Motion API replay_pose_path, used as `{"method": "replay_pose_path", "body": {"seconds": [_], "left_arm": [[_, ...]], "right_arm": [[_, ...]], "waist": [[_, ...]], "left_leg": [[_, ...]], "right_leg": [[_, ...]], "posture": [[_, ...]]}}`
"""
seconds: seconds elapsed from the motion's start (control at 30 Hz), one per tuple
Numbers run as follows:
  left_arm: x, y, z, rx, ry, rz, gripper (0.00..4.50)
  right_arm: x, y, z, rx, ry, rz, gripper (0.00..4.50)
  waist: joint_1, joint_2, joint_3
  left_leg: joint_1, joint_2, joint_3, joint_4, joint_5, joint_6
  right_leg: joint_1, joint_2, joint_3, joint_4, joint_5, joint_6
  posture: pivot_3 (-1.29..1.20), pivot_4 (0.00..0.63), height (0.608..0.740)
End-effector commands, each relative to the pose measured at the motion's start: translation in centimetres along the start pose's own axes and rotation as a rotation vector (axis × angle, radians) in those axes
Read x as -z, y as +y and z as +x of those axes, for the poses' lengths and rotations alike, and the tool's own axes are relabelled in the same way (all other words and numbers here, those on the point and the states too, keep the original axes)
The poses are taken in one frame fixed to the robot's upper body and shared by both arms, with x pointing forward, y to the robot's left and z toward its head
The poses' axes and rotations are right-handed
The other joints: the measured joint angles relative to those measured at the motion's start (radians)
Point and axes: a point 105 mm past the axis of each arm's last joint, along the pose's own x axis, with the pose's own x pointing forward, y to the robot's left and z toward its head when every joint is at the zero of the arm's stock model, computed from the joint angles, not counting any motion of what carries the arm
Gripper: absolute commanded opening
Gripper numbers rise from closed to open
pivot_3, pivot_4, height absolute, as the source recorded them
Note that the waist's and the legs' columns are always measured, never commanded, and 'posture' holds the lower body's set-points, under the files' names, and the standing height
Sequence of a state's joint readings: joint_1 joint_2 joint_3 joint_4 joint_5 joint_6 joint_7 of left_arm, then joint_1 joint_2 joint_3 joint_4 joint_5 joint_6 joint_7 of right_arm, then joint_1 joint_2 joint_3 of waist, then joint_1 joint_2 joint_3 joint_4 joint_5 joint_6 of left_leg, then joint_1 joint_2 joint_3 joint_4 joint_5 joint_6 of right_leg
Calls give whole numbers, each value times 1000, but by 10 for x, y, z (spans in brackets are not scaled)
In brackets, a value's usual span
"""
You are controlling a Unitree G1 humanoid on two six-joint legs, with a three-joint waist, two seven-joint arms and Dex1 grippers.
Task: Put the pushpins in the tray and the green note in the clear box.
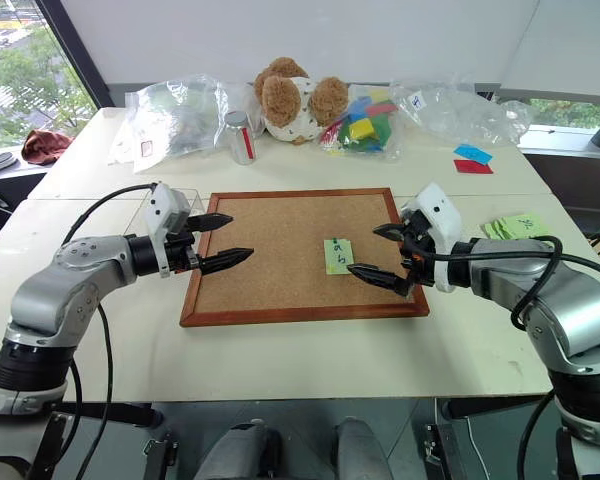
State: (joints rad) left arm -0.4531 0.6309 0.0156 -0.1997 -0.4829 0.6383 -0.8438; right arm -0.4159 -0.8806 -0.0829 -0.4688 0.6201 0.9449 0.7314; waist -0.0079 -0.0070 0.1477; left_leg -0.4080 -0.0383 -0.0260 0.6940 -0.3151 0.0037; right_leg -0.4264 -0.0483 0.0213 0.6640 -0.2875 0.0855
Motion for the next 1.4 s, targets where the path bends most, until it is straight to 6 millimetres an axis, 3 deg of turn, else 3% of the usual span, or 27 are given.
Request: {"method": "replay_pose_path", "body": {"seconds": [0.03,0.13,0.37,0.57,0.8,0.9,0.97,1.37,1.4], "left_arm": [[-5,-4,1,-11,-19,53,4417],[5,-5,4,-20,-2,56,3565],[29,-9,27,-70,-13,-2,42],[59,-12,48,-104,23,-25,42],[81,-8,58,-151,56,-17,42],[86,-7,58,-163,64,-15,0],[87,-5,57,-170,66,-14,0],[88,-8,58,-166,68,-22,0],[89,-9,57,-164,72,-22,0]], "right_arm": [[-10,-6,1,42,-40,-27,4421],[-11,-12,7,75,-56,0,4421],[-1,-22,32,149,-25,52,4421],[4,-28,69,207,-17,99,4421],[12,-35,104,232,-16,132,4421],[15,-38,112,237,-20,133,3570],[17,-38,116,232,-12,131,2626],[35,-39,122,230,18,135,2626],[36,-38,122,227,20,135,2353]], "waist": [[-1,0,0],[-2,0,0],[-1,0,0],[-3,0,0],[-3,0,0],[-3,0,0],[-3,0,-1],[-4,1,-1],[-4,1,-1]], "left_leg": [[0,0,0,0,0,0],[0,0,0,0,1,-1],[0,0,0,0,1,-2],[0,0,0,0,3,-5],[0,0,0,0,3,-6],[0,0,0,1,3,-6],[0,-1,0,1,3,-6],[1,-1,0,2,3,-6],[1,-1,0,2,3,-6]], "right_leg": [[0,0,0,0,0,0],[0,0,0,0,0,0],[0,0,0,1,0,0],[-1,0,0,1,0,0],[-1,1,0,2,0,0],[-1,0,0,2,0,0],[-1,0,0,2,0,0],[0,0,0,4,0,0],[0,1,0,4,0,0]], "posture": [[0,150,740],[0,150,740],[0,150,740],[0,150,740],[0,150,740],[0,150,740],[0,150,740],[0,150,740],[0,150,740]]}}
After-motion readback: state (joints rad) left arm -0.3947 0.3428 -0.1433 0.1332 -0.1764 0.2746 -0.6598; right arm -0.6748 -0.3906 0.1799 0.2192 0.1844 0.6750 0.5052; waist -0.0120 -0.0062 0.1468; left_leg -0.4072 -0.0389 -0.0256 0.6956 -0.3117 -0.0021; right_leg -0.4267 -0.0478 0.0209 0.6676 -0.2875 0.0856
